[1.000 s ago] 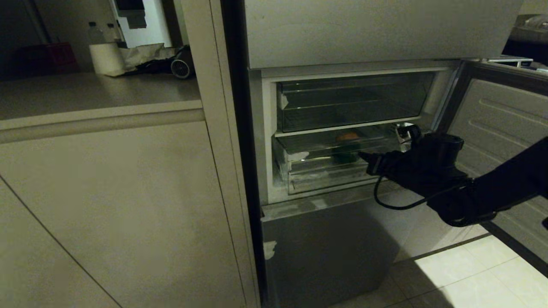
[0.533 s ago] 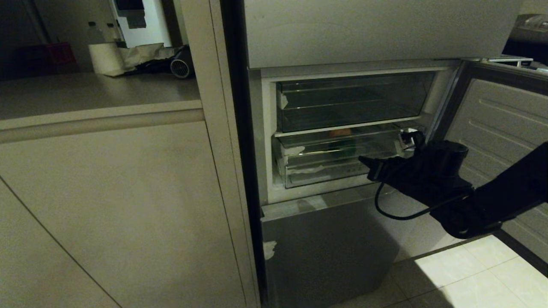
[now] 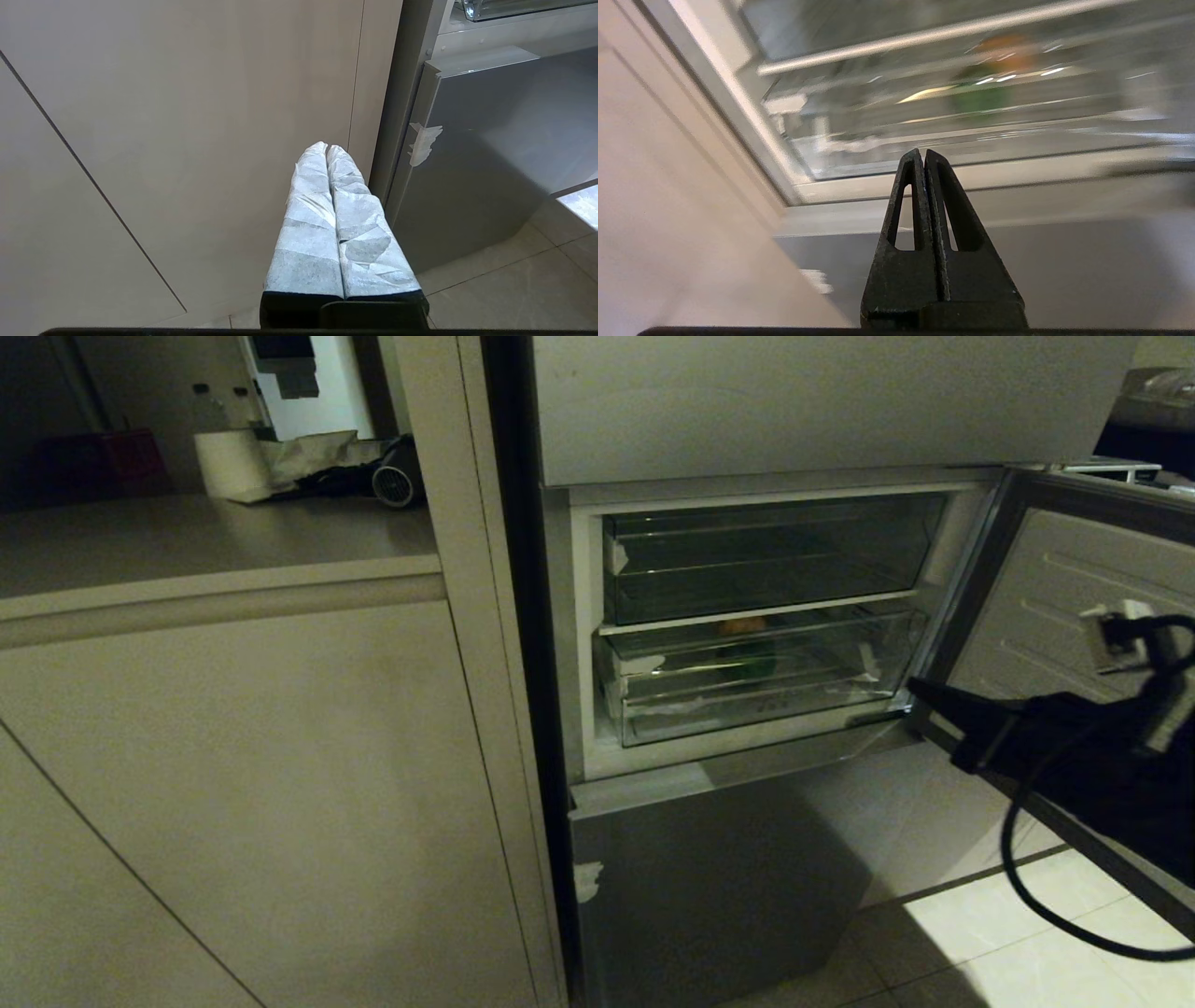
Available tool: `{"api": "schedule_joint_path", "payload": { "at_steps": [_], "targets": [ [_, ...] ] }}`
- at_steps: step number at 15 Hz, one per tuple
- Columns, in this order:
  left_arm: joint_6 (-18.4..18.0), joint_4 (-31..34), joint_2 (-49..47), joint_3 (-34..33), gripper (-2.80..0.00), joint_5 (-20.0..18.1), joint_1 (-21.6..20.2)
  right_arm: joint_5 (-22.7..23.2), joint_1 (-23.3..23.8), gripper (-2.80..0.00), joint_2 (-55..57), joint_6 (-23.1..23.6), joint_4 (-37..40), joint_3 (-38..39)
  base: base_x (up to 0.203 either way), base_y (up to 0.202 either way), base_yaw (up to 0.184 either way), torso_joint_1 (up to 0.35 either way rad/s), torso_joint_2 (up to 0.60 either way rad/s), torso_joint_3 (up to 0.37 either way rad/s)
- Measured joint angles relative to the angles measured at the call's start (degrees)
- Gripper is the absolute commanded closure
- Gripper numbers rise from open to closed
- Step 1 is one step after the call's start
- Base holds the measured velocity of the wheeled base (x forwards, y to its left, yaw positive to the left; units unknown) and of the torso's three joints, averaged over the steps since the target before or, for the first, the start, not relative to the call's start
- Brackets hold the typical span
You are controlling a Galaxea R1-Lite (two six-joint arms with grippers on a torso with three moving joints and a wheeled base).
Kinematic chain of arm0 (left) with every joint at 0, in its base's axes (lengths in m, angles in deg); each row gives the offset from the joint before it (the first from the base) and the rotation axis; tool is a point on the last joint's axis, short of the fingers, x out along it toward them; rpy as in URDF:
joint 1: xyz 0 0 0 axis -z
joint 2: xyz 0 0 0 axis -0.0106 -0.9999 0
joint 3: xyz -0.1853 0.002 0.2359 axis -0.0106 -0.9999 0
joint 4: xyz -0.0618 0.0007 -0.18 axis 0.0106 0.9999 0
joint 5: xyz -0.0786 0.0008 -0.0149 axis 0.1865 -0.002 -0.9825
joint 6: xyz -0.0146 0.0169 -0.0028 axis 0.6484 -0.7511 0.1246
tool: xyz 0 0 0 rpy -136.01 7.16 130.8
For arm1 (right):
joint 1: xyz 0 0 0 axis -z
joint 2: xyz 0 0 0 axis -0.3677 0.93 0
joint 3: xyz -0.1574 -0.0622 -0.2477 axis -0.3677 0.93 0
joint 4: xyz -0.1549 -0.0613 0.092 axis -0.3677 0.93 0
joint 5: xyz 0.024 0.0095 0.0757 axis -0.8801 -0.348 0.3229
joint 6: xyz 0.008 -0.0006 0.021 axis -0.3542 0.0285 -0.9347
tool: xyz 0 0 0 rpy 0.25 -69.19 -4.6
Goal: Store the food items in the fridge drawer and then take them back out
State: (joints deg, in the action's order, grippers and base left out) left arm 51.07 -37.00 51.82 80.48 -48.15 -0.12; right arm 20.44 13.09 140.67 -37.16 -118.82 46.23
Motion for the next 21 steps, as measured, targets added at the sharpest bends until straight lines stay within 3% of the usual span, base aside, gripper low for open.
{"api": "schedule_joint_path", "payload": {
  "at_steps": [3, 8, 11, 14, 18, 21],
  "targets": [
    [0.0, 0.0, 0.0, 0.0, 0.00, 0.0, 0.0, -2.0, 5.6, 0.00, -17.8, 1.5, 8.2, 7.3, 0.000, 0.000, 0.000, 0.000, 0.00, 0.000],
    [0.0, 0.0, 0.0, 0.0, 0.00, 0.0, 0.0, -2.3, 13.9, 0.00, -48.9, 5.0, 31.8, 16.5, 0.000, 0.000, 0.000, 0.000, 0.00, 0.000],
    [0.0, 0.0, 0.0, 0.0, 0.00, 0.1, 0.0, -3.7, 14.9, 0.00, -62.6, 13.5, 44.5, 23.7, 0.000, 0.000, 0.000, 0.000, 0.00, 0.000],
    [0.0, 0.0, 0.0, 0.0, 0.00, 0.0, 0.1, -6.2, 13.5, 0.00, -67.4, 20.0, 51.8, 25.6, 0.000, 0.000, 0.000, 0.000, 0.00, 0.000],
    [0.8, 0.0, 0.0, 0.0, 0.00, 0.0, 0.0, -8.5, 10.5, 0.00, -74.0, 19.9, 56.3, 25.9, 0.000, 0.000, 0.000, 0.000, 0.00, 0.000],
    [0.8, -0.1, 0.0, 0.0, 0.00, 0.1, 0.0, -11.5, 9.2, 0.00, -81.6, 14.8, 57.3, 25.9, 0.000, 0.000, 0.000, 0.000, 0.00, 0.000]
  ]
}}
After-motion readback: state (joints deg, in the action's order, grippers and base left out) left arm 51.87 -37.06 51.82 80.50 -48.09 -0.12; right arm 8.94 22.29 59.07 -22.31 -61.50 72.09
